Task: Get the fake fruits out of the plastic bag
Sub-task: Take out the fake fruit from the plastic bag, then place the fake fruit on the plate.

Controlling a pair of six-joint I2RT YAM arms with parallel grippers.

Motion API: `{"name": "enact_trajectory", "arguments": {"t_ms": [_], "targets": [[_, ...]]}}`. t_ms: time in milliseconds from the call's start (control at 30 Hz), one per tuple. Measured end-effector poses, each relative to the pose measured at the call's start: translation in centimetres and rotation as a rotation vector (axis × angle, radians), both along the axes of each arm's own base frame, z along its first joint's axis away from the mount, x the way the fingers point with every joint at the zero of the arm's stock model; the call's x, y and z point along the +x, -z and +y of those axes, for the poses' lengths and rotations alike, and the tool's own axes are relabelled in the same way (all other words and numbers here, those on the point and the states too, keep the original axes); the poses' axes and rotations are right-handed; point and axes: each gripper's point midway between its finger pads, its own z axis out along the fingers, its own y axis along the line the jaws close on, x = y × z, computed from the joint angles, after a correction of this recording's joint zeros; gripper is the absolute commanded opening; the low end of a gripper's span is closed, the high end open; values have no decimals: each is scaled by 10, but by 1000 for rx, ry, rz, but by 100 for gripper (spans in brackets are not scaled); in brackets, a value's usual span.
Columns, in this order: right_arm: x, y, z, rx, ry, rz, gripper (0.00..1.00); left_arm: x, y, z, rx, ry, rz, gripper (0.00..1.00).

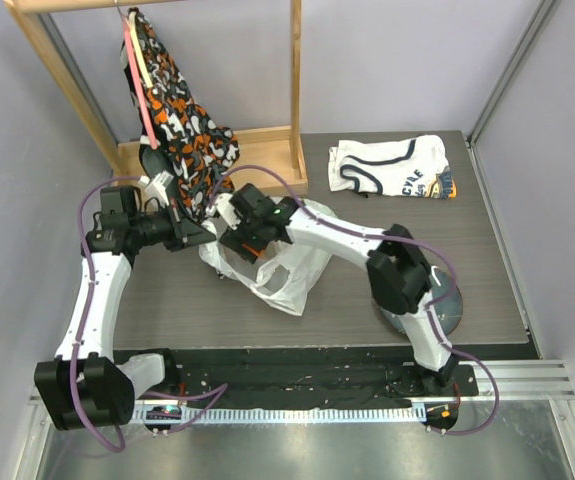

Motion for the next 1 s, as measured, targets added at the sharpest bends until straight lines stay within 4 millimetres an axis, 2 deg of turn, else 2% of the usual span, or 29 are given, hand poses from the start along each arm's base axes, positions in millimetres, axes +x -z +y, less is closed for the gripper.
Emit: {"name": "enact_trajectory", "arguments": {"t_ms": [100,167,267,333,400,433,533,600,667,700,733,833,900,1000], "targets": [[-24,-41,-14,90,-71,54,47,5,4,1,-1,-1,16,0],[-38,-86,-28,197,-121,72,48,9,5,1,0,-2,21,0],[-50,-167,-58,361,-170,2,47,13,5,2,1,-3,15,0],[-54,-207,-80,429,-173,-62,47,14,5,2,1,-4,14,0],[-57,-229,-101,449,-161,-109,46,15,4,2,1,-5,12,0],[-54,-232,-113,446,-140,-123,46,16,4,2,1,-6,10,0],[-40,-216,-163,371,-42,-128,45,19,1,3,4,-8,-4,0],[-19,-189,-217,268,99,-121,45,20,0,2,3,-9,-9,0],[-8,-161,-267,164,220,-97,44,20,-1,2,1,-11,-9,0],[-4,-147,-299,106,297,-79,44,21,-1,2,-1,-13,-8,0],[-5,-132,-329,46,367,-52,43,21,-1,2,-3,-15,-8,0],[-16,-111,-395,-68,520,-8,43,22,-1,2,-6,-17,-6,0],[-29,-104,-427,-126,585,6,43,22,-1,2,-7,-18,-5,0],[-57,-92,-459,-202,637,33,44,22,-1,2,-8,-19,-3,0]]}}
